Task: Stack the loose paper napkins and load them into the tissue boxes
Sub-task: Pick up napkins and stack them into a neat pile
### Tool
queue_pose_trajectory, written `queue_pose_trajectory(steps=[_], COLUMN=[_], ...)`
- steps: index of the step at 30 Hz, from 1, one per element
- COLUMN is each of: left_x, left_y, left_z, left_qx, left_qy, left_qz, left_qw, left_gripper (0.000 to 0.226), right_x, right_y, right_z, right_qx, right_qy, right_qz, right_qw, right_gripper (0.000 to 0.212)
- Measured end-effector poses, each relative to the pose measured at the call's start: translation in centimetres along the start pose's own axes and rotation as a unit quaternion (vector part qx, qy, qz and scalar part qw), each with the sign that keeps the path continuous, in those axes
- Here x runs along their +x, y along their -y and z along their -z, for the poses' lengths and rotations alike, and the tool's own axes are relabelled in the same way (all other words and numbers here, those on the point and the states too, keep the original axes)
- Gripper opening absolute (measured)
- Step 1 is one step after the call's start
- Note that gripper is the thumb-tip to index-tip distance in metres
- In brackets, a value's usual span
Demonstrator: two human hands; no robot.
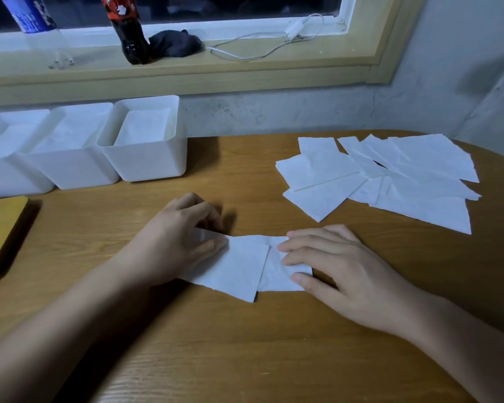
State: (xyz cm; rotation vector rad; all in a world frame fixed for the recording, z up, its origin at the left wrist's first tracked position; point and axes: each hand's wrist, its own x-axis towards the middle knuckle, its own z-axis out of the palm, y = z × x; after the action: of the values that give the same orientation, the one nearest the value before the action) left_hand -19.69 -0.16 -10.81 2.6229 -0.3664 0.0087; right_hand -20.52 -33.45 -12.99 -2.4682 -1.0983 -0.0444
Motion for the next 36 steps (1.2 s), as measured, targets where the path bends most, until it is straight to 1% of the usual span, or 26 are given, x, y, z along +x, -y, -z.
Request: queue_pose_trajectory(steps=[3, 5, 7, 10, 13, 15, 17, 19, 20, 22, 26, 28, 30, 33, 36], left_x=[0.3, 0.4, 0.4, 0.3, 0.1, 0.0, -0.1, -0.1, -0.1, -0.1, 0.1, 0.2, 0.3, 0.3, 0.2], left_y=[-0.3, -0.7, -1.1, -1.6, -2.4, -3.1, -3.6, -3.9, -4.0, -4.2, -4.2, -4.0, -4.0, -4.4, -4.5], left_z=[0.6, 1.0, 1.4, 2.0, 2.5, 2.7, 2.6, 2.2, 1.9, 1.3, 1.0, 0.9, 0.4, -0.1, -0.2], left_qx=[0.0, -0.003, -0.014, -0.05, -0.122, -0.175, -0.225, -0.261, -0.274, -0.288, -0.265, -0.274, -0.276, -0.252, -0.214], left_qy=[0.014, 0.023, 0.033, 0.034, 0.043, 0.043, 0.044, 0.042, 0.037, 0.028, 0.02, 0.014, 0.017, 0.031, 0.051], left_qz=[0.028, 0.06, 0.073, 0.058, 0.032, 0.014, 0.011, 0.018, 0.027, 0.045, 0.089, 0.115, 0.13, 0.139, 0.143], left_qw=[1.0, 0.998, 0.997, 0.996, 0.991, 0.983, 0.973, 0.964, 0.961, 0.956, 0.96, 0.955, 0.952, 0.957, 0.965], left_gripper=[0.018, 0.02, 0.02, 0.014, 0.008, 0.005, 0.006, 0.011, 0.012, 0.01, 0.009, 0.009, 0.01, 0.01, 0.011], right_x=[-0.1, 0.1, 0.4, 0.8, 1.2, 1.3, 1.3, 1.2, 1.2, 1.2, 1.1, 0.9, 0.7, 0.6, 0.7], right_y=[0.0, 0.0, 0.1, 0.5, 0.9, 1.3, 1.8, 1.8, 1.6, 1.2, 0.8, 0.5, 0.3, -0.1, -0.2], right_z=[-0.1, -0.1, 0.0, -0.2, -0.4, -0.4, 0.0, 0.2, 0.3, 0.4, 1.3, 1.6, 1.8, 1.7, 1.3], right_qx=[0.021, 0.038, 0.051, 0.053, 0.061, 0.087, 0.165, 0.26, 0.285, 0.307, 0.378, 0.404, 0.401, 0.345, 0.291], right_qy=[-0.009, -0.026, -0.048, -0.065, -0.071, -0.079, -0.089, -0.095, -0.099, -0.111, -0.121, -0.121, -0.123, -0.127, -0.131], right_qz=[-0.015, -0.04, -0.067, -0.081, -0.098, -0.11, -0.138, -0.154, -0.154, -0.163, -0.213, -0.232, -0.246, -0.265, -0.266], right_qw=[1.0, 0.998, 0.995, 0.993, 0.991, 0.987, 0.972, 0.949, 0.941, 0.931, 0.893, 0.876, 0.874, 0.892, 0.91], right_gripper=[0.025, 0.027, 0.027, 0.027, 0.041, 0.044, 0.033, 0.012, 0.007, 0.013, 0.007, 0.011, 0.012, 0.01, 0.008])
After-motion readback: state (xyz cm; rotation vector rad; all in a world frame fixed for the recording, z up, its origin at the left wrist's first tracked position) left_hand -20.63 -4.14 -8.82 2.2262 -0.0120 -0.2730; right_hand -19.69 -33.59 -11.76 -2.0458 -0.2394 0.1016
